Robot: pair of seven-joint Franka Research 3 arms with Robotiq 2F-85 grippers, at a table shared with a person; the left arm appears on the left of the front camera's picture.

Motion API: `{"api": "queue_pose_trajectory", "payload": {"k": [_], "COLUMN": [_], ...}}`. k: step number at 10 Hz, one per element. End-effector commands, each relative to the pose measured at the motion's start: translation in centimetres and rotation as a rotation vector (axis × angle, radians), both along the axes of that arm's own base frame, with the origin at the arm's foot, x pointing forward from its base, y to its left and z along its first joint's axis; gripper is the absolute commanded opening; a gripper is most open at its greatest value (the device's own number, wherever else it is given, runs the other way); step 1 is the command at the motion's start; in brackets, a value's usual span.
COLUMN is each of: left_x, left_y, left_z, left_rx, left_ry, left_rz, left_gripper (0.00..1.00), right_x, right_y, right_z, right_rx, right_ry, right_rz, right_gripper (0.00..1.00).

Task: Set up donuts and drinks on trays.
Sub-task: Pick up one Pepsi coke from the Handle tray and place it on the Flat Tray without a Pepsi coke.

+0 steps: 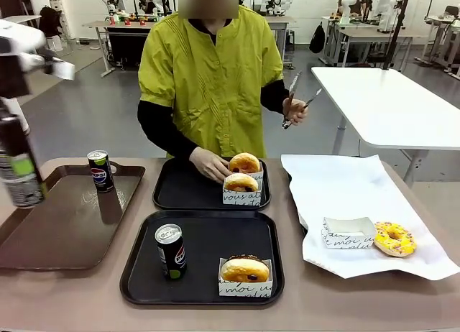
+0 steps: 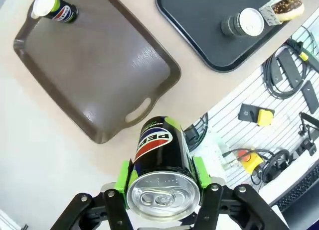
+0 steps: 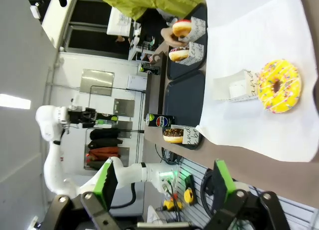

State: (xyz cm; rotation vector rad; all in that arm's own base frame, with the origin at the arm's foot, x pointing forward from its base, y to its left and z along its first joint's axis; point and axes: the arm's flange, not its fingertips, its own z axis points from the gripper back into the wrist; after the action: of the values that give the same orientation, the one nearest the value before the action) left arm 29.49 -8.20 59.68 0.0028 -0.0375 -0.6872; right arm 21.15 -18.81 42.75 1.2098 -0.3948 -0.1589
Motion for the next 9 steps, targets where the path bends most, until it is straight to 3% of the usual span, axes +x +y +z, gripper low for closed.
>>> {"api": "queue_pose_trajectory", "payload": {"k": [1,2,3,9], "left_x": [2.8,2.5,0.0,0.0], "left_y": [0.0,0.3,0.8,0.8], "left_z": [-1.0,-1.3,0.1,0.1], "left_rx": [-0.017,-0.038,-0.016,-0.016], "left_ry": [-0.013,-0.024,-0.01,-0.01], "left_rz": [-0.015,0.011,0.003,0.003], "left_gripper": [0.59,0.59,0.59,0.59], "right_x": [0.2,0.2,0.2,0.2], "right_y": [0.0,0.0,0.0,0.0], "right_z": [0.1,0.1,0.1,0.1], "right_rx": [0.014,0.014,0.014,0.014], "right_ry": [-0.022,-0.022,-0.022,-0.022], "right_rz": [0.003,0.003,0.003,0.003], "right_gripper": [1.0,1.0,1.0,1.0]}}
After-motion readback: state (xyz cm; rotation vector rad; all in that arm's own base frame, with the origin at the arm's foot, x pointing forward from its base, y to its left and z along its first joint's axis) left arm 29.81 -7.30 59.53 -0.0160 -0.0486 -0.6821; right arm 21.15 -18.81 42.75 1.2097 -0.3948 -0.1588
